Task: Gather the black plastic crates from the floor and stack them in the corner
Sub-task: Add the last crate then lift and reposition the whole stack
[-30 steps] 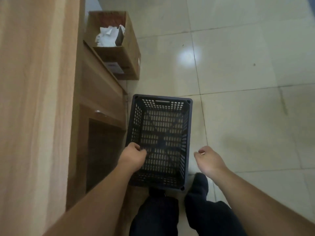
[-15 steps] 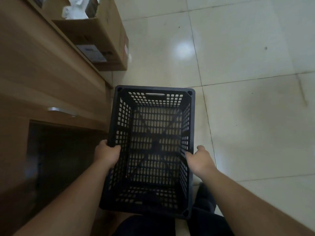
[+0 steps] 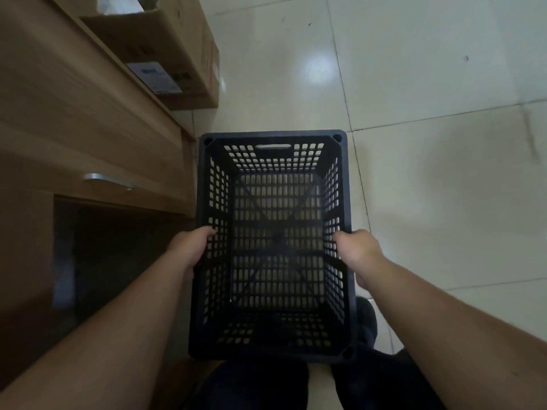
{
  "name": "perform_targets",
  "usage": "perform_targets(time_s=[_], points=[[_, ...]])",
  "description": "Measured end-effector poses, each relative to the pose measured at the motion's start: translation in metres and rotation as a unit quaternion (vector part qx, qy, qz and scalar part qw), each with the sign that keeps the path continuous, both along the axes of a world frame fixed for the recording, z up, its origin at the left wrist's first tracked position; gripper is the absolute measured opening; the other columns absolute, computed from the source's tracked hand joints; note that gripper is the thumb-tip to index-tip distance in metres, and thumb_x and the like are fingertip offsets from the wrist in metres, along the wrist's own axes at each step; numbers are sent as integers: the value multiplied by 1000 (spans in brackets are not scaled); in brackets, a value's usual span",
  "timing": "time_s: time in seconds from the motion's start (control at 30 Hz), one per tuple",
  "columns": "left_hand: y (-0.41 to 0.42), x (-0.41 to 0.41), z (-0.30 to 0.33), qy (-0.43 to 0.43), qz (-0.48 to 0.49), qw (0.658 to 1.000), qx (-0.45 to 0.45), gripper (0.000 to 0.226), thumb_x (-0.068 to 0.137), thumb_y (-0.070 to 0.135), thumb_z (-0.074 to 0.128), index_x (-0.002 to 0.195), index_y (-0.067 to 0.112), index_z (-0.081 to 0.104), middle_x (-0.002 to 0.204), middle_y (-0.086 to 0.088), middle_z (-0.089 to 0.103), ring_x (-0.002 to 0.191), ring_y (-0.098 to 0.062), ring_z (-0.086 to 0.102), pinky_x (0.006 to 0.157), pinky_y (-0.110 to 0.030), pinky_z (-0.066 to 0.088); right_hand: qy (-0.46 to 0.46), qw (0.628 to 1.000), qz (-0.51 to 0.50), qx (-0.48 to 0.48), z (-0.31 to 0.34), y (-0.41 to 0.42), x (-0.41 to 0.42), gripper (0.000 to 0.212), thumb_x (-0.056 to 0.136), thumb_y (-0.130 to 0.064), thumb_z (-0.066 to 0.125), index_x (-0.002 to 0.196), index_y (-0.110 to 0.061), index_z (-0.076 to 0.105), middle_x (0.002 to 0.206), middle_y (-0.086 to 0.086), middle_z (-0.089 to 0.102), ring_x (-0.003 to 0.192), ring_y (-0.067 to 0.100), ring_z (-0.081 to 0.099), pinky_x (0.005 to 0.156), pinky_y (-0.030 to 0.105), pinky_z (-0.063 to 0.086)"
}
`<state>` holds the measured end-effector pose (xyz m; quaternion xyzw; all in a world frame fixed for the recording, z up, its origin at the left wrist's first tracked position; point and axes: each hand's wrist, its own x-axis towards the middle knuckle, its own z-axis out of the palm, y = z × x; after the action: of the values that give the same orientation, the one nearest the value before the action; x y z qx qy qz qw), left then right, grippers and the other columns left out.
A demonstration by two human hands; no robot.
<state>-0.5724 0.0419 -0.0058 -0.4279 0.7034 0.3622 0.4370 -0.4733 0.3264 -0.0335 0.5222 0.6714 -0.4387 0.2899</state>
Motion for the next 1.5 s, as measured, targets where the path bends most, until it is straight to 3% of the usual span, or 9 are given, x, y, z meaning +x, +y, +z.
perform_targets(time_s=[0.13,0.3,0.57,0.73,0.87,1.0,1.17,1.3,1.5], points=[[17,11,47,17,21,999,22,31,103,34,63,127,15,68,119,-13,76,106,-31,73,73,-43,55,7,1000,-2,19,49,25,-2,25,100,-26,51,106,-3,60,84,6,58,76,25,55,71,31,42],[37,21,124,40,59,996,53,34,104,31,61,129,8,66,119,-18,77,110,-36,73,98,-52,58,10,997,21,70,133,54,-3,29,100,-27,50,89,-2,62,77,9,60,66,22,53,70,32,44],[67,27,280,91,61,989,100,37,102,30,63,126,3,70,110,-19,81,101,-38,78,82,-48,64,15,990,48,135,294,88,0,35,97,-31,52,102,0,66,93,16,69,84,36,65,75,36,54],[77,22,385,120,33,982,142,27,105,26,58,118,5,68,110,-18,79,98,-33,76,64,-36,57,40,981,68,177,403,101,-7,36,100,-32,53,80,-2,59,80,13,65,87,37,65,86,41,56],[83,12,458,166,-2,975,144,30,105,32,59,119,8,70,112,-18,78,103,-33,75,72,-40,54,61,971,95,209,476,117,-18,34,101,-34,51,91,-4,64,81,9,61,83,32,62,74,34,49],[88,7,523,210,5,969,130,30,104,37,59,117,11,69,110,-17,77,99,-34,74,72,-42,55,75,956,140,247,536,128,-31,40,101,-32,47,72,-8,58,67,5,52,59,20,50,60,30,40],[78,13,595,248,63,962,97,29,103,37,61,116,11,67,110,-18,76,97,-35,73,69,-44,52,138,945,184,233,602,134,-49,43,100,-34,46,74,-5,64,63,13,66,58,28,65,58,26,46],[58,35,640,297,102,946,72,30,102,34,62,113,7,69,103,-15,74,94,-30,71,95,-46,53,207,929,216,220,648,123,-67,38,96,-33,52,71,-6,63,58,11,64,53,29,65,62,33,54],[9,96,683,370,190,909,34,36,97,32,66,116,1,69,88,-15,72,71,-28,68,69,-33,53,277,900,279,187,703,73,-76,34,91,-33,53,74,-6,65,58,12,60,51,28,59,58,40,56]])
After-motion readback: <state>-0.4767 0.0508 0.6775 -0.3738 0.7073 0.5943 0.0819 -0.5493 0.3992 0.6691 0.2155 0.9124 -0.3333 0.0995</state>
